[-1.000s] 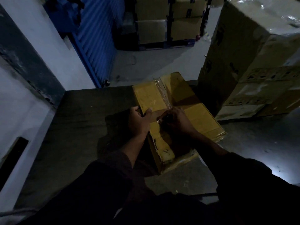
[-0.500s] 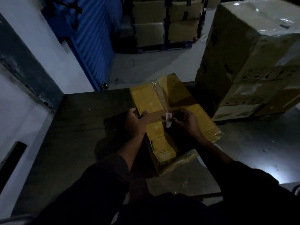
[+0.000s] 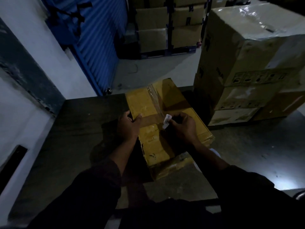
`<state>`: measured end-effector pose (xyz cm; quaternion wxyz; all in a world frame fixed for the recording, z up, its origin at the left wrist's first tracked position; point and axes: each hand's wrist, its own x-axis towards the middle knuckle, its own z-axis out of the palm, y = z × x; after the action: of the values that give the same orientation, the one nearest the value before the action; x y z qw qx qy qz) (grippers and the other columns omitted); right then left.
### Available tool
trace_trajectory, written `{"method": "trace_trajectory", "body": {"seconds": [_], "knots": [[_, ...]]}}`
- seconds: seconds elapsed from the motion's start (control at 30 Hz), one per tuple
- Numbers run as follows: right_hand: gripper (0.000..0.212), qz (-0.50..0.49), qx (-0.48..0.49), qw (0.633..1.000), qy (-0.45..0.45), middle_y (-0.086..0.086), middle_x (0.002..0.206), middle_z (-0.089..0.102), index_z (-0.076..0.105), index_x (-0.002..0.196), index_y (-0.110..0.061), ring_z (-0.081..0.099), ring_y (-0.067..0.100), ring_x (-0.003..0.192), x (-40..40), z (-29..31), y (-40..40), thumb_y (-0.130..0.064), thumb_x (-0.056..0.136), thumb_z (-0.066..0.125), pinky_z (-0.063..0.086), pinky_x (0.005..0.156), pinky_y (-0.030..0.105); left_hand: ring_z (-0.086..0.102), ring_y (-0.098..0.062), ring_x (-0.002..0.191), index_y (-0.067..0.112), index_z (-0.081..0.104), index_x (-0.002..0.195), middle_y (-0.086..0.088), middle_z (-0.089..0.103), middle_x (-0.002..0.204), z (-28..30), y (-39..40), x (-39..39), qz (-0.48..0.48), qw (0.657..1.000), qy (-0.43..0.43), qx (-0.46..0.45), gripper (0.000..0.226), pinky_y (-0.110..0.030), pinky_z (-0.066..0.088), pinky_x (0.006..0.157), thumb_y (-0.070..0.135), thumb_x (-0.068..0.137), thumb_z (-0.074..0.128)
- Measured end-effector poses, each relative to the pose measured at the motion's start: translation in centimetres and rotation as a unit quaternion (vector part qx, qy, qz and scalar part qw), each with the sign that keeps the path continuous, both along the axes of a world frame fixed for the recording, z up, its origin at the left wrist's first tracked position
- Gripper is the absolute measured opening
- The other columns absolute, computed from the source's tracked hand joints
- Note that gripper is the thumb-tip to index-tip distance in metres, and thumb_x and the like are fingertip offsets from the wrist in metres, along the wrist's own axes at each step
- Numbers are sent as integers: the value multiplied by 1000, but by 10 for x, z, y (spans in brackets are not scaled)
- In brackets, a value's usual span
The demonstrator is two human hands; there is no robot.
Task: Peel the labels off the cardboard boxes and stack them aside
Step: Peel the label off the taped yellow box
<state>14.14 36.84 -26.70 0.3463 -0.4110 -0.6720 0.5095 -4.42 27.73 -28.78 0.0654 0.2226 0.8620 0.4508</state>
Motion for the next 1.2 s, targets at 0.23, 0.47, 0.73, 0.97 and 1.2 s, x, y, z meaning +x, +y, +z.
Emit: {"method": "trace_trajectory", "body": {"seconds": [0.23,0.47,0.73,0.97,1.2], "knots": [[17,19,-120,986,113,4,88,76,73,91,-10,72,19,86,50,15,-1,-27,88,70,57,78,36,60,-22,84,20,57,119,-1,57,98,23,19,38,-39,993,94,55,37,-39,54,75,34,87,69],[11,-83,-107,979,153,2,80,75,75,91,-9,71,12,74,104,19,7,-19,88,70,52,60,21,62,-3,82,24,65,110,10,66,91,43,57,137,-221,969,43,99,19,-25,54,67,34,94,63],[14,-281,-72,949,127,7,84,73,70,100,-7,69,18,73,181,14,6,-15,89,68,55,61,24,60,6,86,26,64,112,14,66,94,35,84,223,-403,910,-9,93,18,-14,51,68,33,95,62],[9,-450,-77,886,82,8,78,72,65,81,-16,70,20,71,268,-8,-24,-16,90,67,59,64,36,63,-3,80,25,68,103,10,70,90,7,93,312,-535,840,-29,87,17,-27,52,73,34,90,64],[9,-594,-124,794,20,3,78,72,68,78,-18,70,21,75,361,-53,-39,-22,86,71,57,68,36,64,-14,73,24,67,105,5,68,82,-20,97,396,-634,773,-1,14,17,-30,50,65,34,92,64]]}}
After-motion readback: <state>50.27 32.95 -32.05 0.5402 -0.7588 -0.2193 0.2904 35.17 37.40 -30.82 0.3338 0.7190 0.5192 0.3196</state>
